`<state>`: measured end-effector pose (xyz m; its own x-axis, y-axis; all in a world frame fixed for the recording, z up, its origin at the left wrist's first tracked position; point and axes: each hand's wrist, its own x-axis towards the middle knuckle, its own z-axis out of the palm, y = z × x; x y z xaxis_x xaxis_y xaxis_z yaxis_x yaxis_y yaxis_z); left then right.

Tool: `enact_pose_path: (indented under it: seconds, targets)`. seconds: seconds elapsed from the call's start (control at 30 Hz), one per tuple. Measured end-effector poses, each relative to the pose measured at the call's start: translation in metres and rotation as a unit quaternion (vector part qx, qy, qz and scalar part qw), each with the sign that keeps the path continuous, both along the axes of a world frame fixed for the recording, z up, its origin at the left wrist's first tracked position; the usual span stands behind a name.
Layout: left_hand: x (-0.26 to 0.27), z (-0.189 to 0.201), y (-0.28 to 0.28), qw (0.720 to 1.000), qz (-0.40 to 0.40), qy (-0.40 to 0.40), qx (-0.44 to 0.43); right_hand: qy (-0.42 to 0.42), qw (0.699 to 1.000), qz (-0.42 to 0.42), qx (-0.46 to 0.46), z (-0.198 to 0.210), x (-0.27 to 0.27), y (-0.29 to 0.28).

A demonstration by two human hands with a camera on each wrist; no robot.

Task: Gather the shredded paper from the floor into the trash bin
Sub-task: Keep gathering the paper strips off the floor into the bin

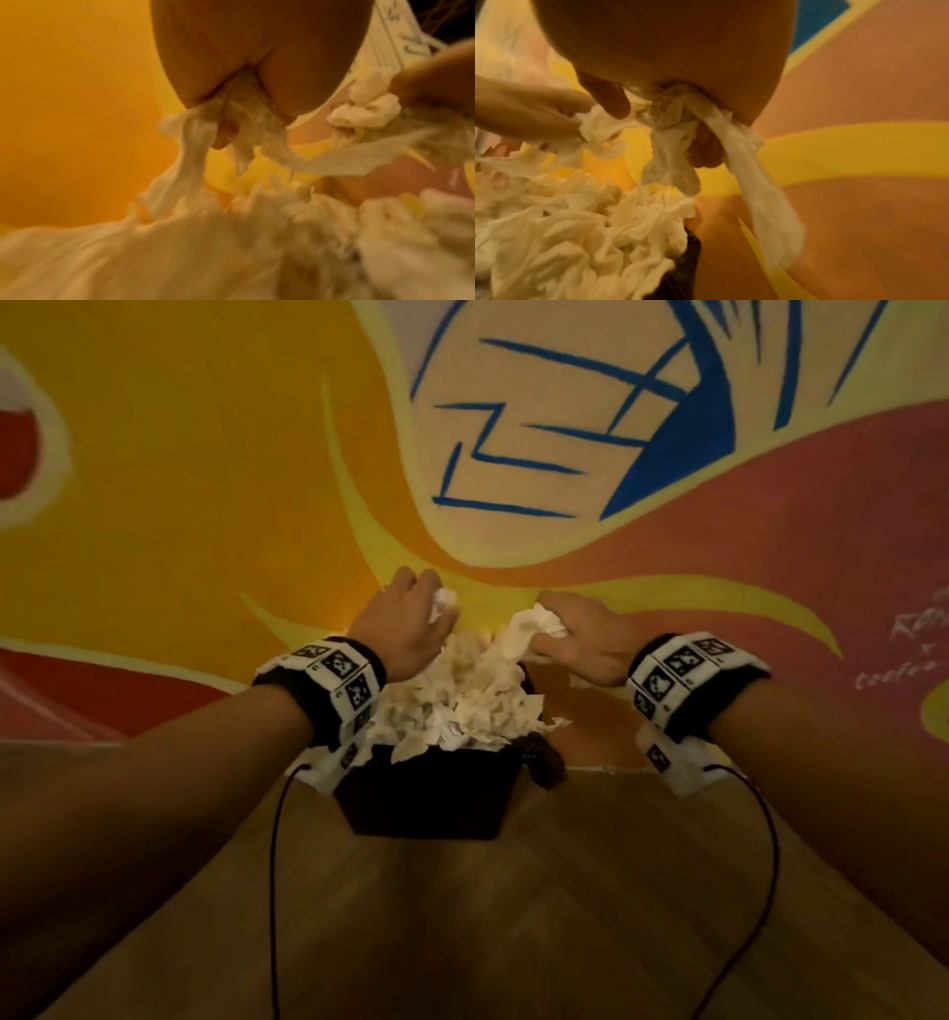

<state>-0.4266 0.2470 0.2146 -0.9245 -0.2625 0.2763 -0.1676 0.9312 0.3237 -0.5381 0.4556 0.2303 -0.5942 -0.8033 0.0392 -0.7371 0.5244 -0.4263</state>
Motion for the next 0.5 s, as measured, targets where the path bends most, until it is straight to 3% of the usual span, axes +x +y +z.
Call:
enact_pose_path:
  seconds: [0.1, 0.2, 0.37, 0.43, 0.5]
  targets:
    - [0.013, -0.026, -0.021, 0.995, -0.001, -0.089, -0.042, -0.032, 0.998, -0.001, 0.059, 0.003, 0.006, -0.043]
    - [0.018, -0.043, -0.022, 0.976, -0.006, -0.218, -0.012, -0.061, 0.991, -0.007, 0.116, -0.009, 0.012, -0.079]
    - [0.016, -0.026, -0.030, 0.928, -0.055, -0.368, 0.017, -0.023, 0.989, -0.027, 0.147, -0.064, 0.017, -0.090]
    - [0.014, -0.014, -0.038, 0.922, -0.054, -0.383, 0.004, -0.027, 0.990, -0.043, 0.135, -0.075, 0.018, -0.093]
    - [0.016, -0.009, -0.045, 0.942, -0.044, -0.333, -0.015, -0.035, 0.989, -0.050, 0.131, -0.078, 0.020, -0.099]
